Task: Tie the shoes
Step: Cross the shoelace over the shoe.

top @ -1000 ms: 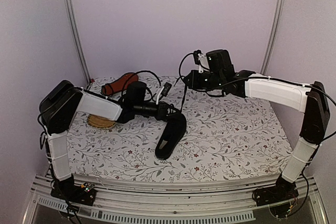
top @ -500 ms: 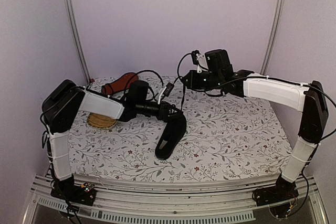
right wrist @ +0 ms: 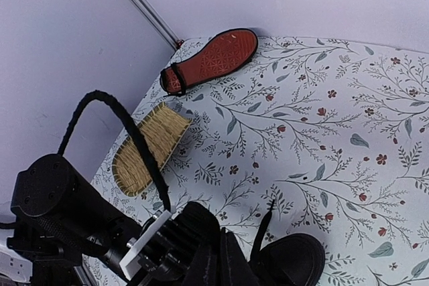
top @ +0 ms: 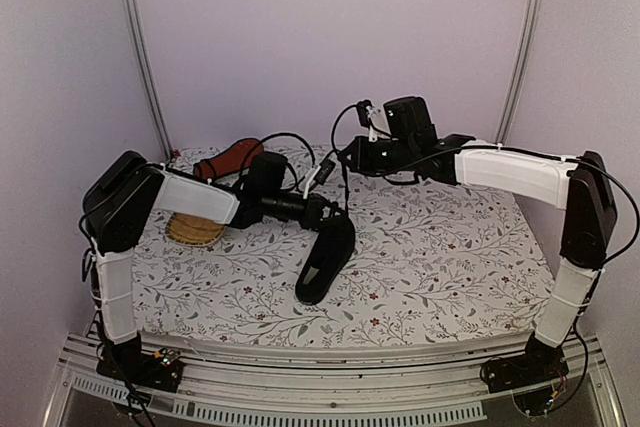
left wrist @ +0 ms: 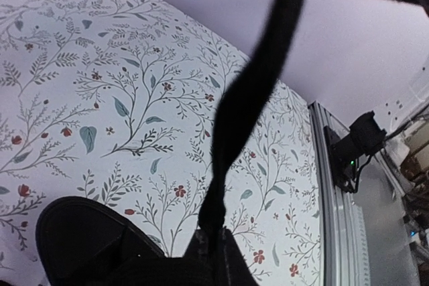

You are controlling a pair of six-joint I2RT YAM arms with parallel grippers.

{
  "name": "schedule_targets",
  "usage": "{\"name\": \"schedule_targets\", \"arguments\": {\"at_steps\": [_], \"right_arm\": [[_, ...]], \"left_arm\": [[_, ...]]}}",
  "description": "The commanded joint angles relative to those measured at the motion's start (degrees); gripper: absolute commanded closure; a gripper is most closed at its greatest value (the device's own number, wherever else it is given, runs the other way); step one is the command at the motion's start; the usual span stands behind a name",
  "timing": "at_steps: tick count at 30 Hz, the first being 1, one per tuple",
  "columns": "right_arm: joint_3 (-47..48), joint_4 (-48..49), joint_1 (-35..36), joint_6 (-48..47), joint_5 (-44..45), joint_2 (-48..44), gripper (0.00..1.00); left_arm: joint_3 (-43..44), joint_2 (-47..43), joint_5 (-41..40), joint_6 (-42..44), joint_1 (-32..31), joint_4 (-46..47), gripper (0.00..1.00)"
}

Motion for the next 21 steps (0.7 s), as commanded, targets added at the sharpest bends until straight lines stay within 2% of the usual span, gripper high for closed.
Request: {"name": "schedule_targets", "arguments": {"at_steps": [1,7,10,14,21], "right_arm": [[2.6,2.0,-0.3,0.5,-4.2,2.6,0.98],[4.2,2.9,-0.2,1.1,-9.5,5.4,0.98],[4.4,3.6,-0.1,2.0,-10.8,6.2,0.98],[4.5,4.2,0.2,2.5,-11.0,5.9,0.98],[4.5,3.6,0.5,3.0,-11.0,5.2,0.98]], "left_arm": [[-0.7,-1.0,0.5,2.8,-0.3,-2.2,1.0],[-4.7,-3.7,1.1,4.4,-0.3,-2.2,1.0],[-6.8,-6.2,-1.3,4.3,-0.3,-1.5,1.0],[-7.6,-6.9,-4.2,3.8,-0.2,-0.9,0.85],[-4.9,-5.5,-4.7,3.3,-0.3,-0.2,0.71]]}}
